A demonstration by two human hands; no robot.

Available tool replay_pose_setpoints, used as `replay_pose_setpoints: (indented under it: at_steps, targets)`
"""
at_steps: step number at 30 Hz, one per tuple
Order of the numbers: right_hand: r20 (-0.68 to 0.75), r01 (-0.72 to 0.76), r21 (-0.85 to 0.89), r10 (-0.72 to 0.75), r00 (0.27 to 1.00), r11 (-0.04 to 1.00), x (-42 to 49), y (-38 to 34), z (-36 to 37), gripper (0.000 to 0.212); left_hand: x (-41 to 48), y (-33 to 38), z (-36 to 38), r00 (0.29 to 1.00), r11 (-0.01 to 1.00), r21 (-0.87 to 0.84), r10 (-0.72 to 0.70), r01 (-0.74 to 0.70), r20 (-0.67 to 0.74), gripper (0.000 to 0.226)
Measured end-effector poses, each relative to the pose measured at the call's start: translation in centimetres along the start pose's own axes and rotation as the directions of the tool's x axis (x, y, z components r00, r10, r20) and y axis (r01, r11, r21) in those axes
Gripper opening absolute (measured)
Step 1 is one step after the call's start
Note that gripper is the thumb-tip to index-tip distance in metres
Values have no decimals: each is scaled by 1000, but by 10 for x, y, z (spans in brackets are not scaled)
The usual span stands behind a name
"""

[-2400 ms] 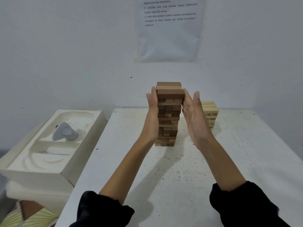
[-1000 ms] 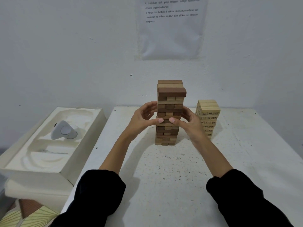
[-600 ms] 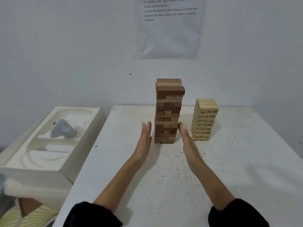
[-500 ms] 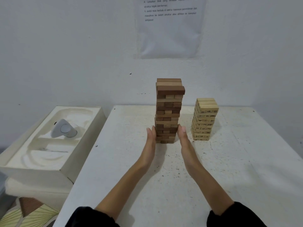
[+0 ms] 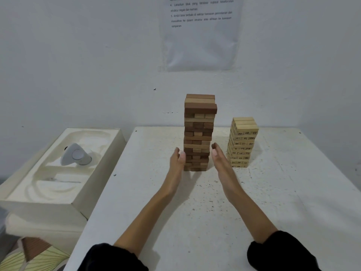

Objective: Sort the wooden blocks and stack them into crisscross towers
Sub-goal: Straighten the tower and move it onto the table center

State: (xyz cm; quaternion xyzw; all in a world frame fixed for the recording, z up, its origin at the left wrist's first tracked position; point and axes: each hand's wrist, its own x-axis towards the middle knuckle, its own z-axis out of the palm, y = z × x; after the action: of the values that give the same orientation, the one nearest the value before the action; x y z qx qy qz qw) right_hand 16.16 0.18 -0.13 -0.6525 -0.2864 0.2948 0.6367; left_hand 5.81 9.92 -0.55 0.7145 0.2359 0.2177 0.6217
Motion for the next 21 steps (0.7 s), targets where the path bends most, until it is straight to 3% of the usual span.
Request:
replay_pose_setpoints:
  at_steps: [3,5,9,13,21]
  targets:
    - [26,58,-13,-57,998,998,15,0,-11,79,16,-8,-23,999,994,107,28,-24,-32,97]
    - [57,76,-63,-72,996,995,25,3,-16,89,28,-12,-35,998,987,148,59,-63,28,106]
    - [124,69,-137,-52,991,988,41,9,-20,106,48,-13,-42,991,987,131,84,-97,101,102]
    - [76,74,-142,-64,995,987,54,16,-21,76,59,-10,-42,987,984,137,96,-113,125,88]
    - [75,55,-158,-44,996,986,64,22,-25,77,70,-14,-43,991,981,168,79,-96,106,85]
